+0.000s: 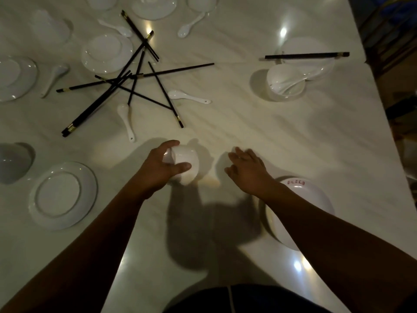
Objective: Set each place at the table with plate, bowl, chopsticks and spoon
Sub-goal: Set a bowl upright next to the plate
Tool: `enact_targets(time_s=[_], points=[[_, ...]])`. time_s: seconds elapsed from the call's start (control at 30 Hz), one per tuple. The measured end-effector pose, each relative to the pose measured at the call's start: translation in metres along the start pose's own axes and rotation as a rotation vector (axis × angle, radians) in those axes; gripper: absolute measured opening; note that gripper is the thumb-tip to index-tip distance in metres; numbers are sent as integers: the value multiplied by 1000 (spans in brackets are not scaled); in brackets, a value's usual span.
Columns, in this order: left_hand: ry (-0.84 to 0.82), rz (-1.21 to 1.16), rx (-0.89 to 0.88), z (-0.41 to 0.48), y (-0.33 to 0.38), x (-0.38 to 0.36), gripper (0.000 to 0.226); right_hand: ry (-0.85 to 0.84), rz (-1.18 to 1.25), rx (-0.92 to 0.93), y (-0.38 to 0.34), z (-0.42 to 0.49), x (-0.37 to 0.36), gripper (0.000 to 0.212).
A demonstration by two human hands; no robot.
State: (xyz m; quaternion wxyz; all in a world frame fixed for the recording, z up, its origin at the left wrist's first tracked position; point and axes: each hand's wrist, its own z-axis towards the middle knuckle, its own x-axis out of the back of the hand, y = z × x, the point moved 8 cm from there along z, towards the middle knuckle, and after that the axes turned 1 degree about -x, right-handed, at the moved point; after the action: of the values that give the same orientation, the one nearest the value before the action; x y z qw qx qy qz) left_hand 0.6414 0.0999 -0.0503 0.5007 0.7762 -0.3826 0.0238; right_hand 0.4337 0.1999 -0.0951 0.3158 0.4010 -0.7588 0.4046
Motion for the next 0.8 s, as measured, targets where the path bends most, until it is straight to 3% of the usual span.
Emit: enact_targets(time_s=[0.07,0.17,0.27,0.33,0.43,0.57,0.63,0.67,0.8], points=[[-112,-264,65,-12,7,-15,53,64,220,21,-5,-6,14,51],[-304,-574,197,-31,18,-51,40,41,812,-87,-6,-29,26,43],[-533,-881,362,-50,26,-96,57,-89,1217,-228,-1,-49,20,40],[-581,-915,434,-54,28,-118,62,-129,1344,-279,7,-60,17,41],[-412,-663,438,-43,22,-127,59,-103,1452,-346,29,-74,16,46],[-233,-257,226,-32,31,-130,19,-73,1445,-347,50,-85,15,42],[-170,-218,175,-31,35,-131,11,-76,1419,-332,53,-85,14,40],[-144,-209,161,-30,37,-132,18,-73,1410,-336,56,-84,14,39],[-36,-292,256,-25,29,-133,18,-40,1425,-385,66,-80,15,42]])
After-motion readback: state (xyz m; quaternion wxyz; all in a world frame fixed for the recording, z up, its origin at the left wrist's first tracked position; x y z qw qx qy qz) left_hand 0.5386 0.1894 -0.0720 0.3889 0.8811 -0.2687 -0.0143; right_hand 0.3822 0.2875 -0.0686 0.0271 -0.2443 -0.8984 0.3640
